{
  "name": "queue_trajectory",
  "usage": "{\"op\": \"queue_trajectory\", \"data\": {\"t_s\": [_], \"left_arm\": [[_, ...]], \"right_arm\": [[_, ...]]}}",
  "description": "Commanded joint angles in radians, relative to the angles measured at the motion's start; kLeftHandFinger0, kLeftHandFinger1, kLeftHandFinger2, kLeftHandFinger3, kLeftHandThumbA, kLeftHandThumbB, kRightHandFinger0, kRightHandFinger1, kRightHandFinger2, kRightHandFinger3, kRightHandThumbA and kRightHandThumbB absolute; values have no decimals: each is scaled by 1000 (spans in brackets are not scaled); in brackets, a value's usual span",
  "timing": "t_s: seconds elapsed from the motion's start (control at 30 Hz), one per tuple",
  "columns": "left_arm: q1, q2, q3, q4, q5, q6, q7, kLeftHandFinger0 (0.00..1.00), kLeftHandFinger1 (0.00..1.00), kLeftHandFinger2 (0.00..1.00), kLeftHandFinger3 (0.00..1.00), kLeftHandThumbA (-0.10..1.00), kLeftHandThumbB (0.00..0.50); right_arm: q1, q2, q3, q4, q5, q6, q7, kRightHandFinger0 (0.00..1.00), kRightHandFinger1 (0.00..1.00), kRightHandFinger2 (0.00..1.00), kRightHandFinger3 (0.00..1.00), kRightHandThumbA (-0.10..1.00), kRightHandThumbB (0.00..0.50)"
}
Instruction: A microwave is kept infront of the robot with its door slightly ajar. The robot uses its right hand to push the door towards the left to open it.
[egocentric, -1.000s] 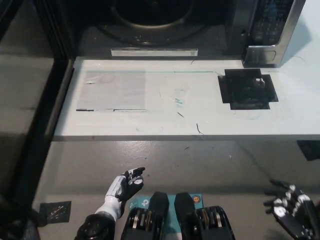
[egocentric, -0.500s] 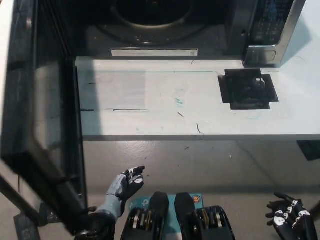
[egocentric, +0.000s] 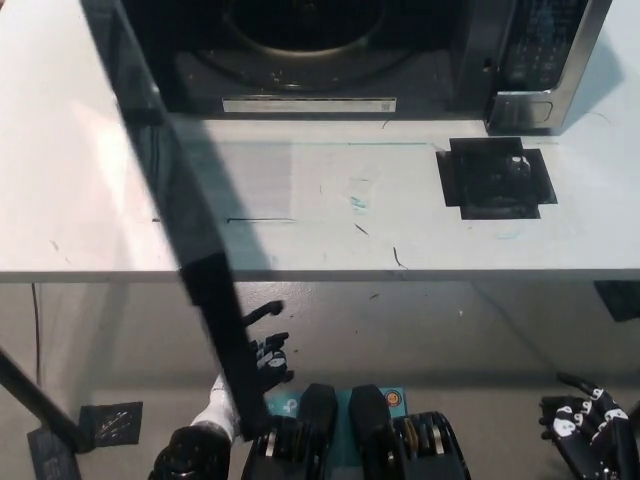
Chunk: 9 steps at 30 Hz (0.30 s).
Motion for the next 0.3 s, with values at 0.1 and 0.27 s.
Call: {"op": "queue_trajectory", "data": {"t_s": [0.1, 0.27], "left_arm": [[-35, -1, 4, -12, -4, -28, -5, 869, 875, 901, 788, 216, 287], [-39, -1, 7, -10, -11, -30, -9, 862, 868, 893, 785, 219, 295]], "right_arm": [[-23, -16, 23, 47, -124, -103, -66, 293, 357, 463, 654, 125, 168], [-30, -20, 26, 61, -127, -117, -69, 279, 342, 438, 635, 125, 184]]}}
